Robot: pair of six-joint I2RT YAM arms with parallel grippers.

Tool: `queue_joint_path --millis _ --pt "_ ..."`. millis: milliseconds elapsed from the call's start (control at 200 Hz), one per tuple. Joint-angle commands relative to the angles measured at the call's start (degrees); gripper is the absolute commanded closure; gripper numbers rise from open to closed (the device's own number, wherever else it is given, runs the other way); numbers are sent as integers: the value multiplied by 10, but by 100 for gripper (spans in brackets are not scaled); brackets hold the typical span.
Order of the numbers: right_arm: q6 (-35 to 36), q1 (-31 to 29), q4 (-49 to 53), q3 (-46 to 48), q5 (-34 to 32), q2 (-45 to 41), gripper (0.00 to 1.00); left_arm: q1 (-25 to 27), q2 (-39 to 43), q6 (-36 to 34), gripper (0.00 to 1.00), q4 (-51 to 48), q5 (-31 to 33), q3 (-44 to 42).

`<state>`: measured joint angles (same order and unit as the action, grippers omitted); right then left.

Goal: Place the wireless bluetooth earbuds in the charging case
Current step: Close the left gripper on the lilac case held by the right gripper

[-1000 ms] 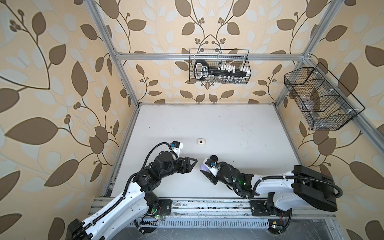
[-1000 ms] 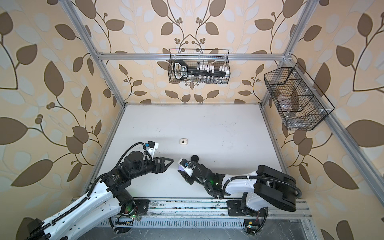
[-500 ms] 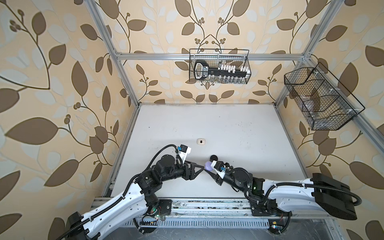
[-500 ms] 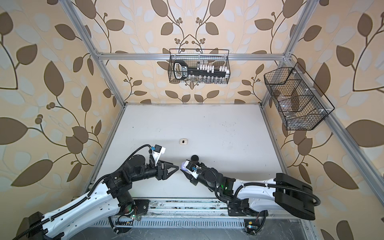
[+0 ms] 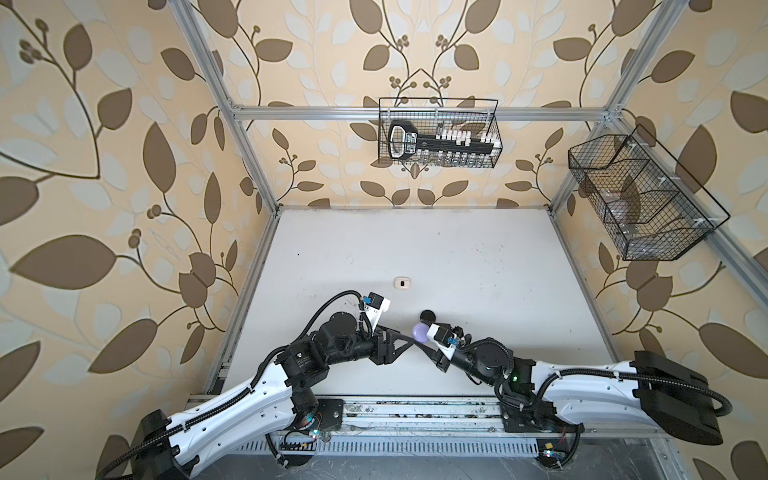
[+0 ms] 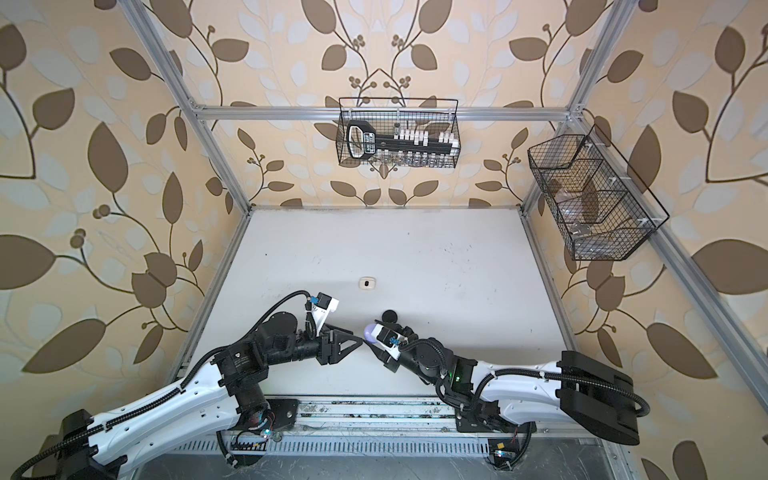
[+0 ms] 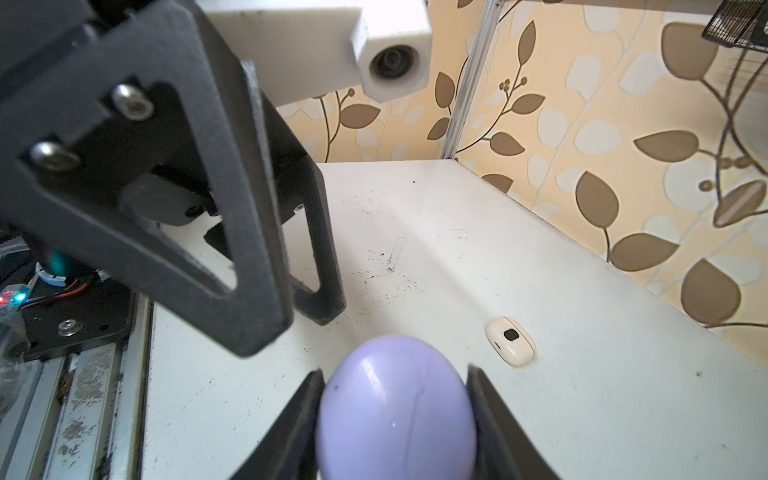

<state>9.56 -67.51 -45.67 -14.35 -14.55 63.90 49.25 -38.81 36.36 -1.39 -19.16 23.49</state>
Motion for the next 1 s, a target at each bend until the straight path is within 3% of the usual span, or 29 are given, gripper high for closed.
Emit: queue_joint_path --millis 0,390,795,995 --pt "17 -3 -29 6 17 3 68 8 -5 -1 38 26 7 17" --pt "32 -12 -53 -2 36 28 70 16 -60 -1 45 49 -4 40" --pt "95 -12 -96 -1 49 58 74 20 -33 -9 53 -13 -9 45" --pt "124 -12 -84 -11 74 59 69 19 -35 -11 57 -30 -11 49"
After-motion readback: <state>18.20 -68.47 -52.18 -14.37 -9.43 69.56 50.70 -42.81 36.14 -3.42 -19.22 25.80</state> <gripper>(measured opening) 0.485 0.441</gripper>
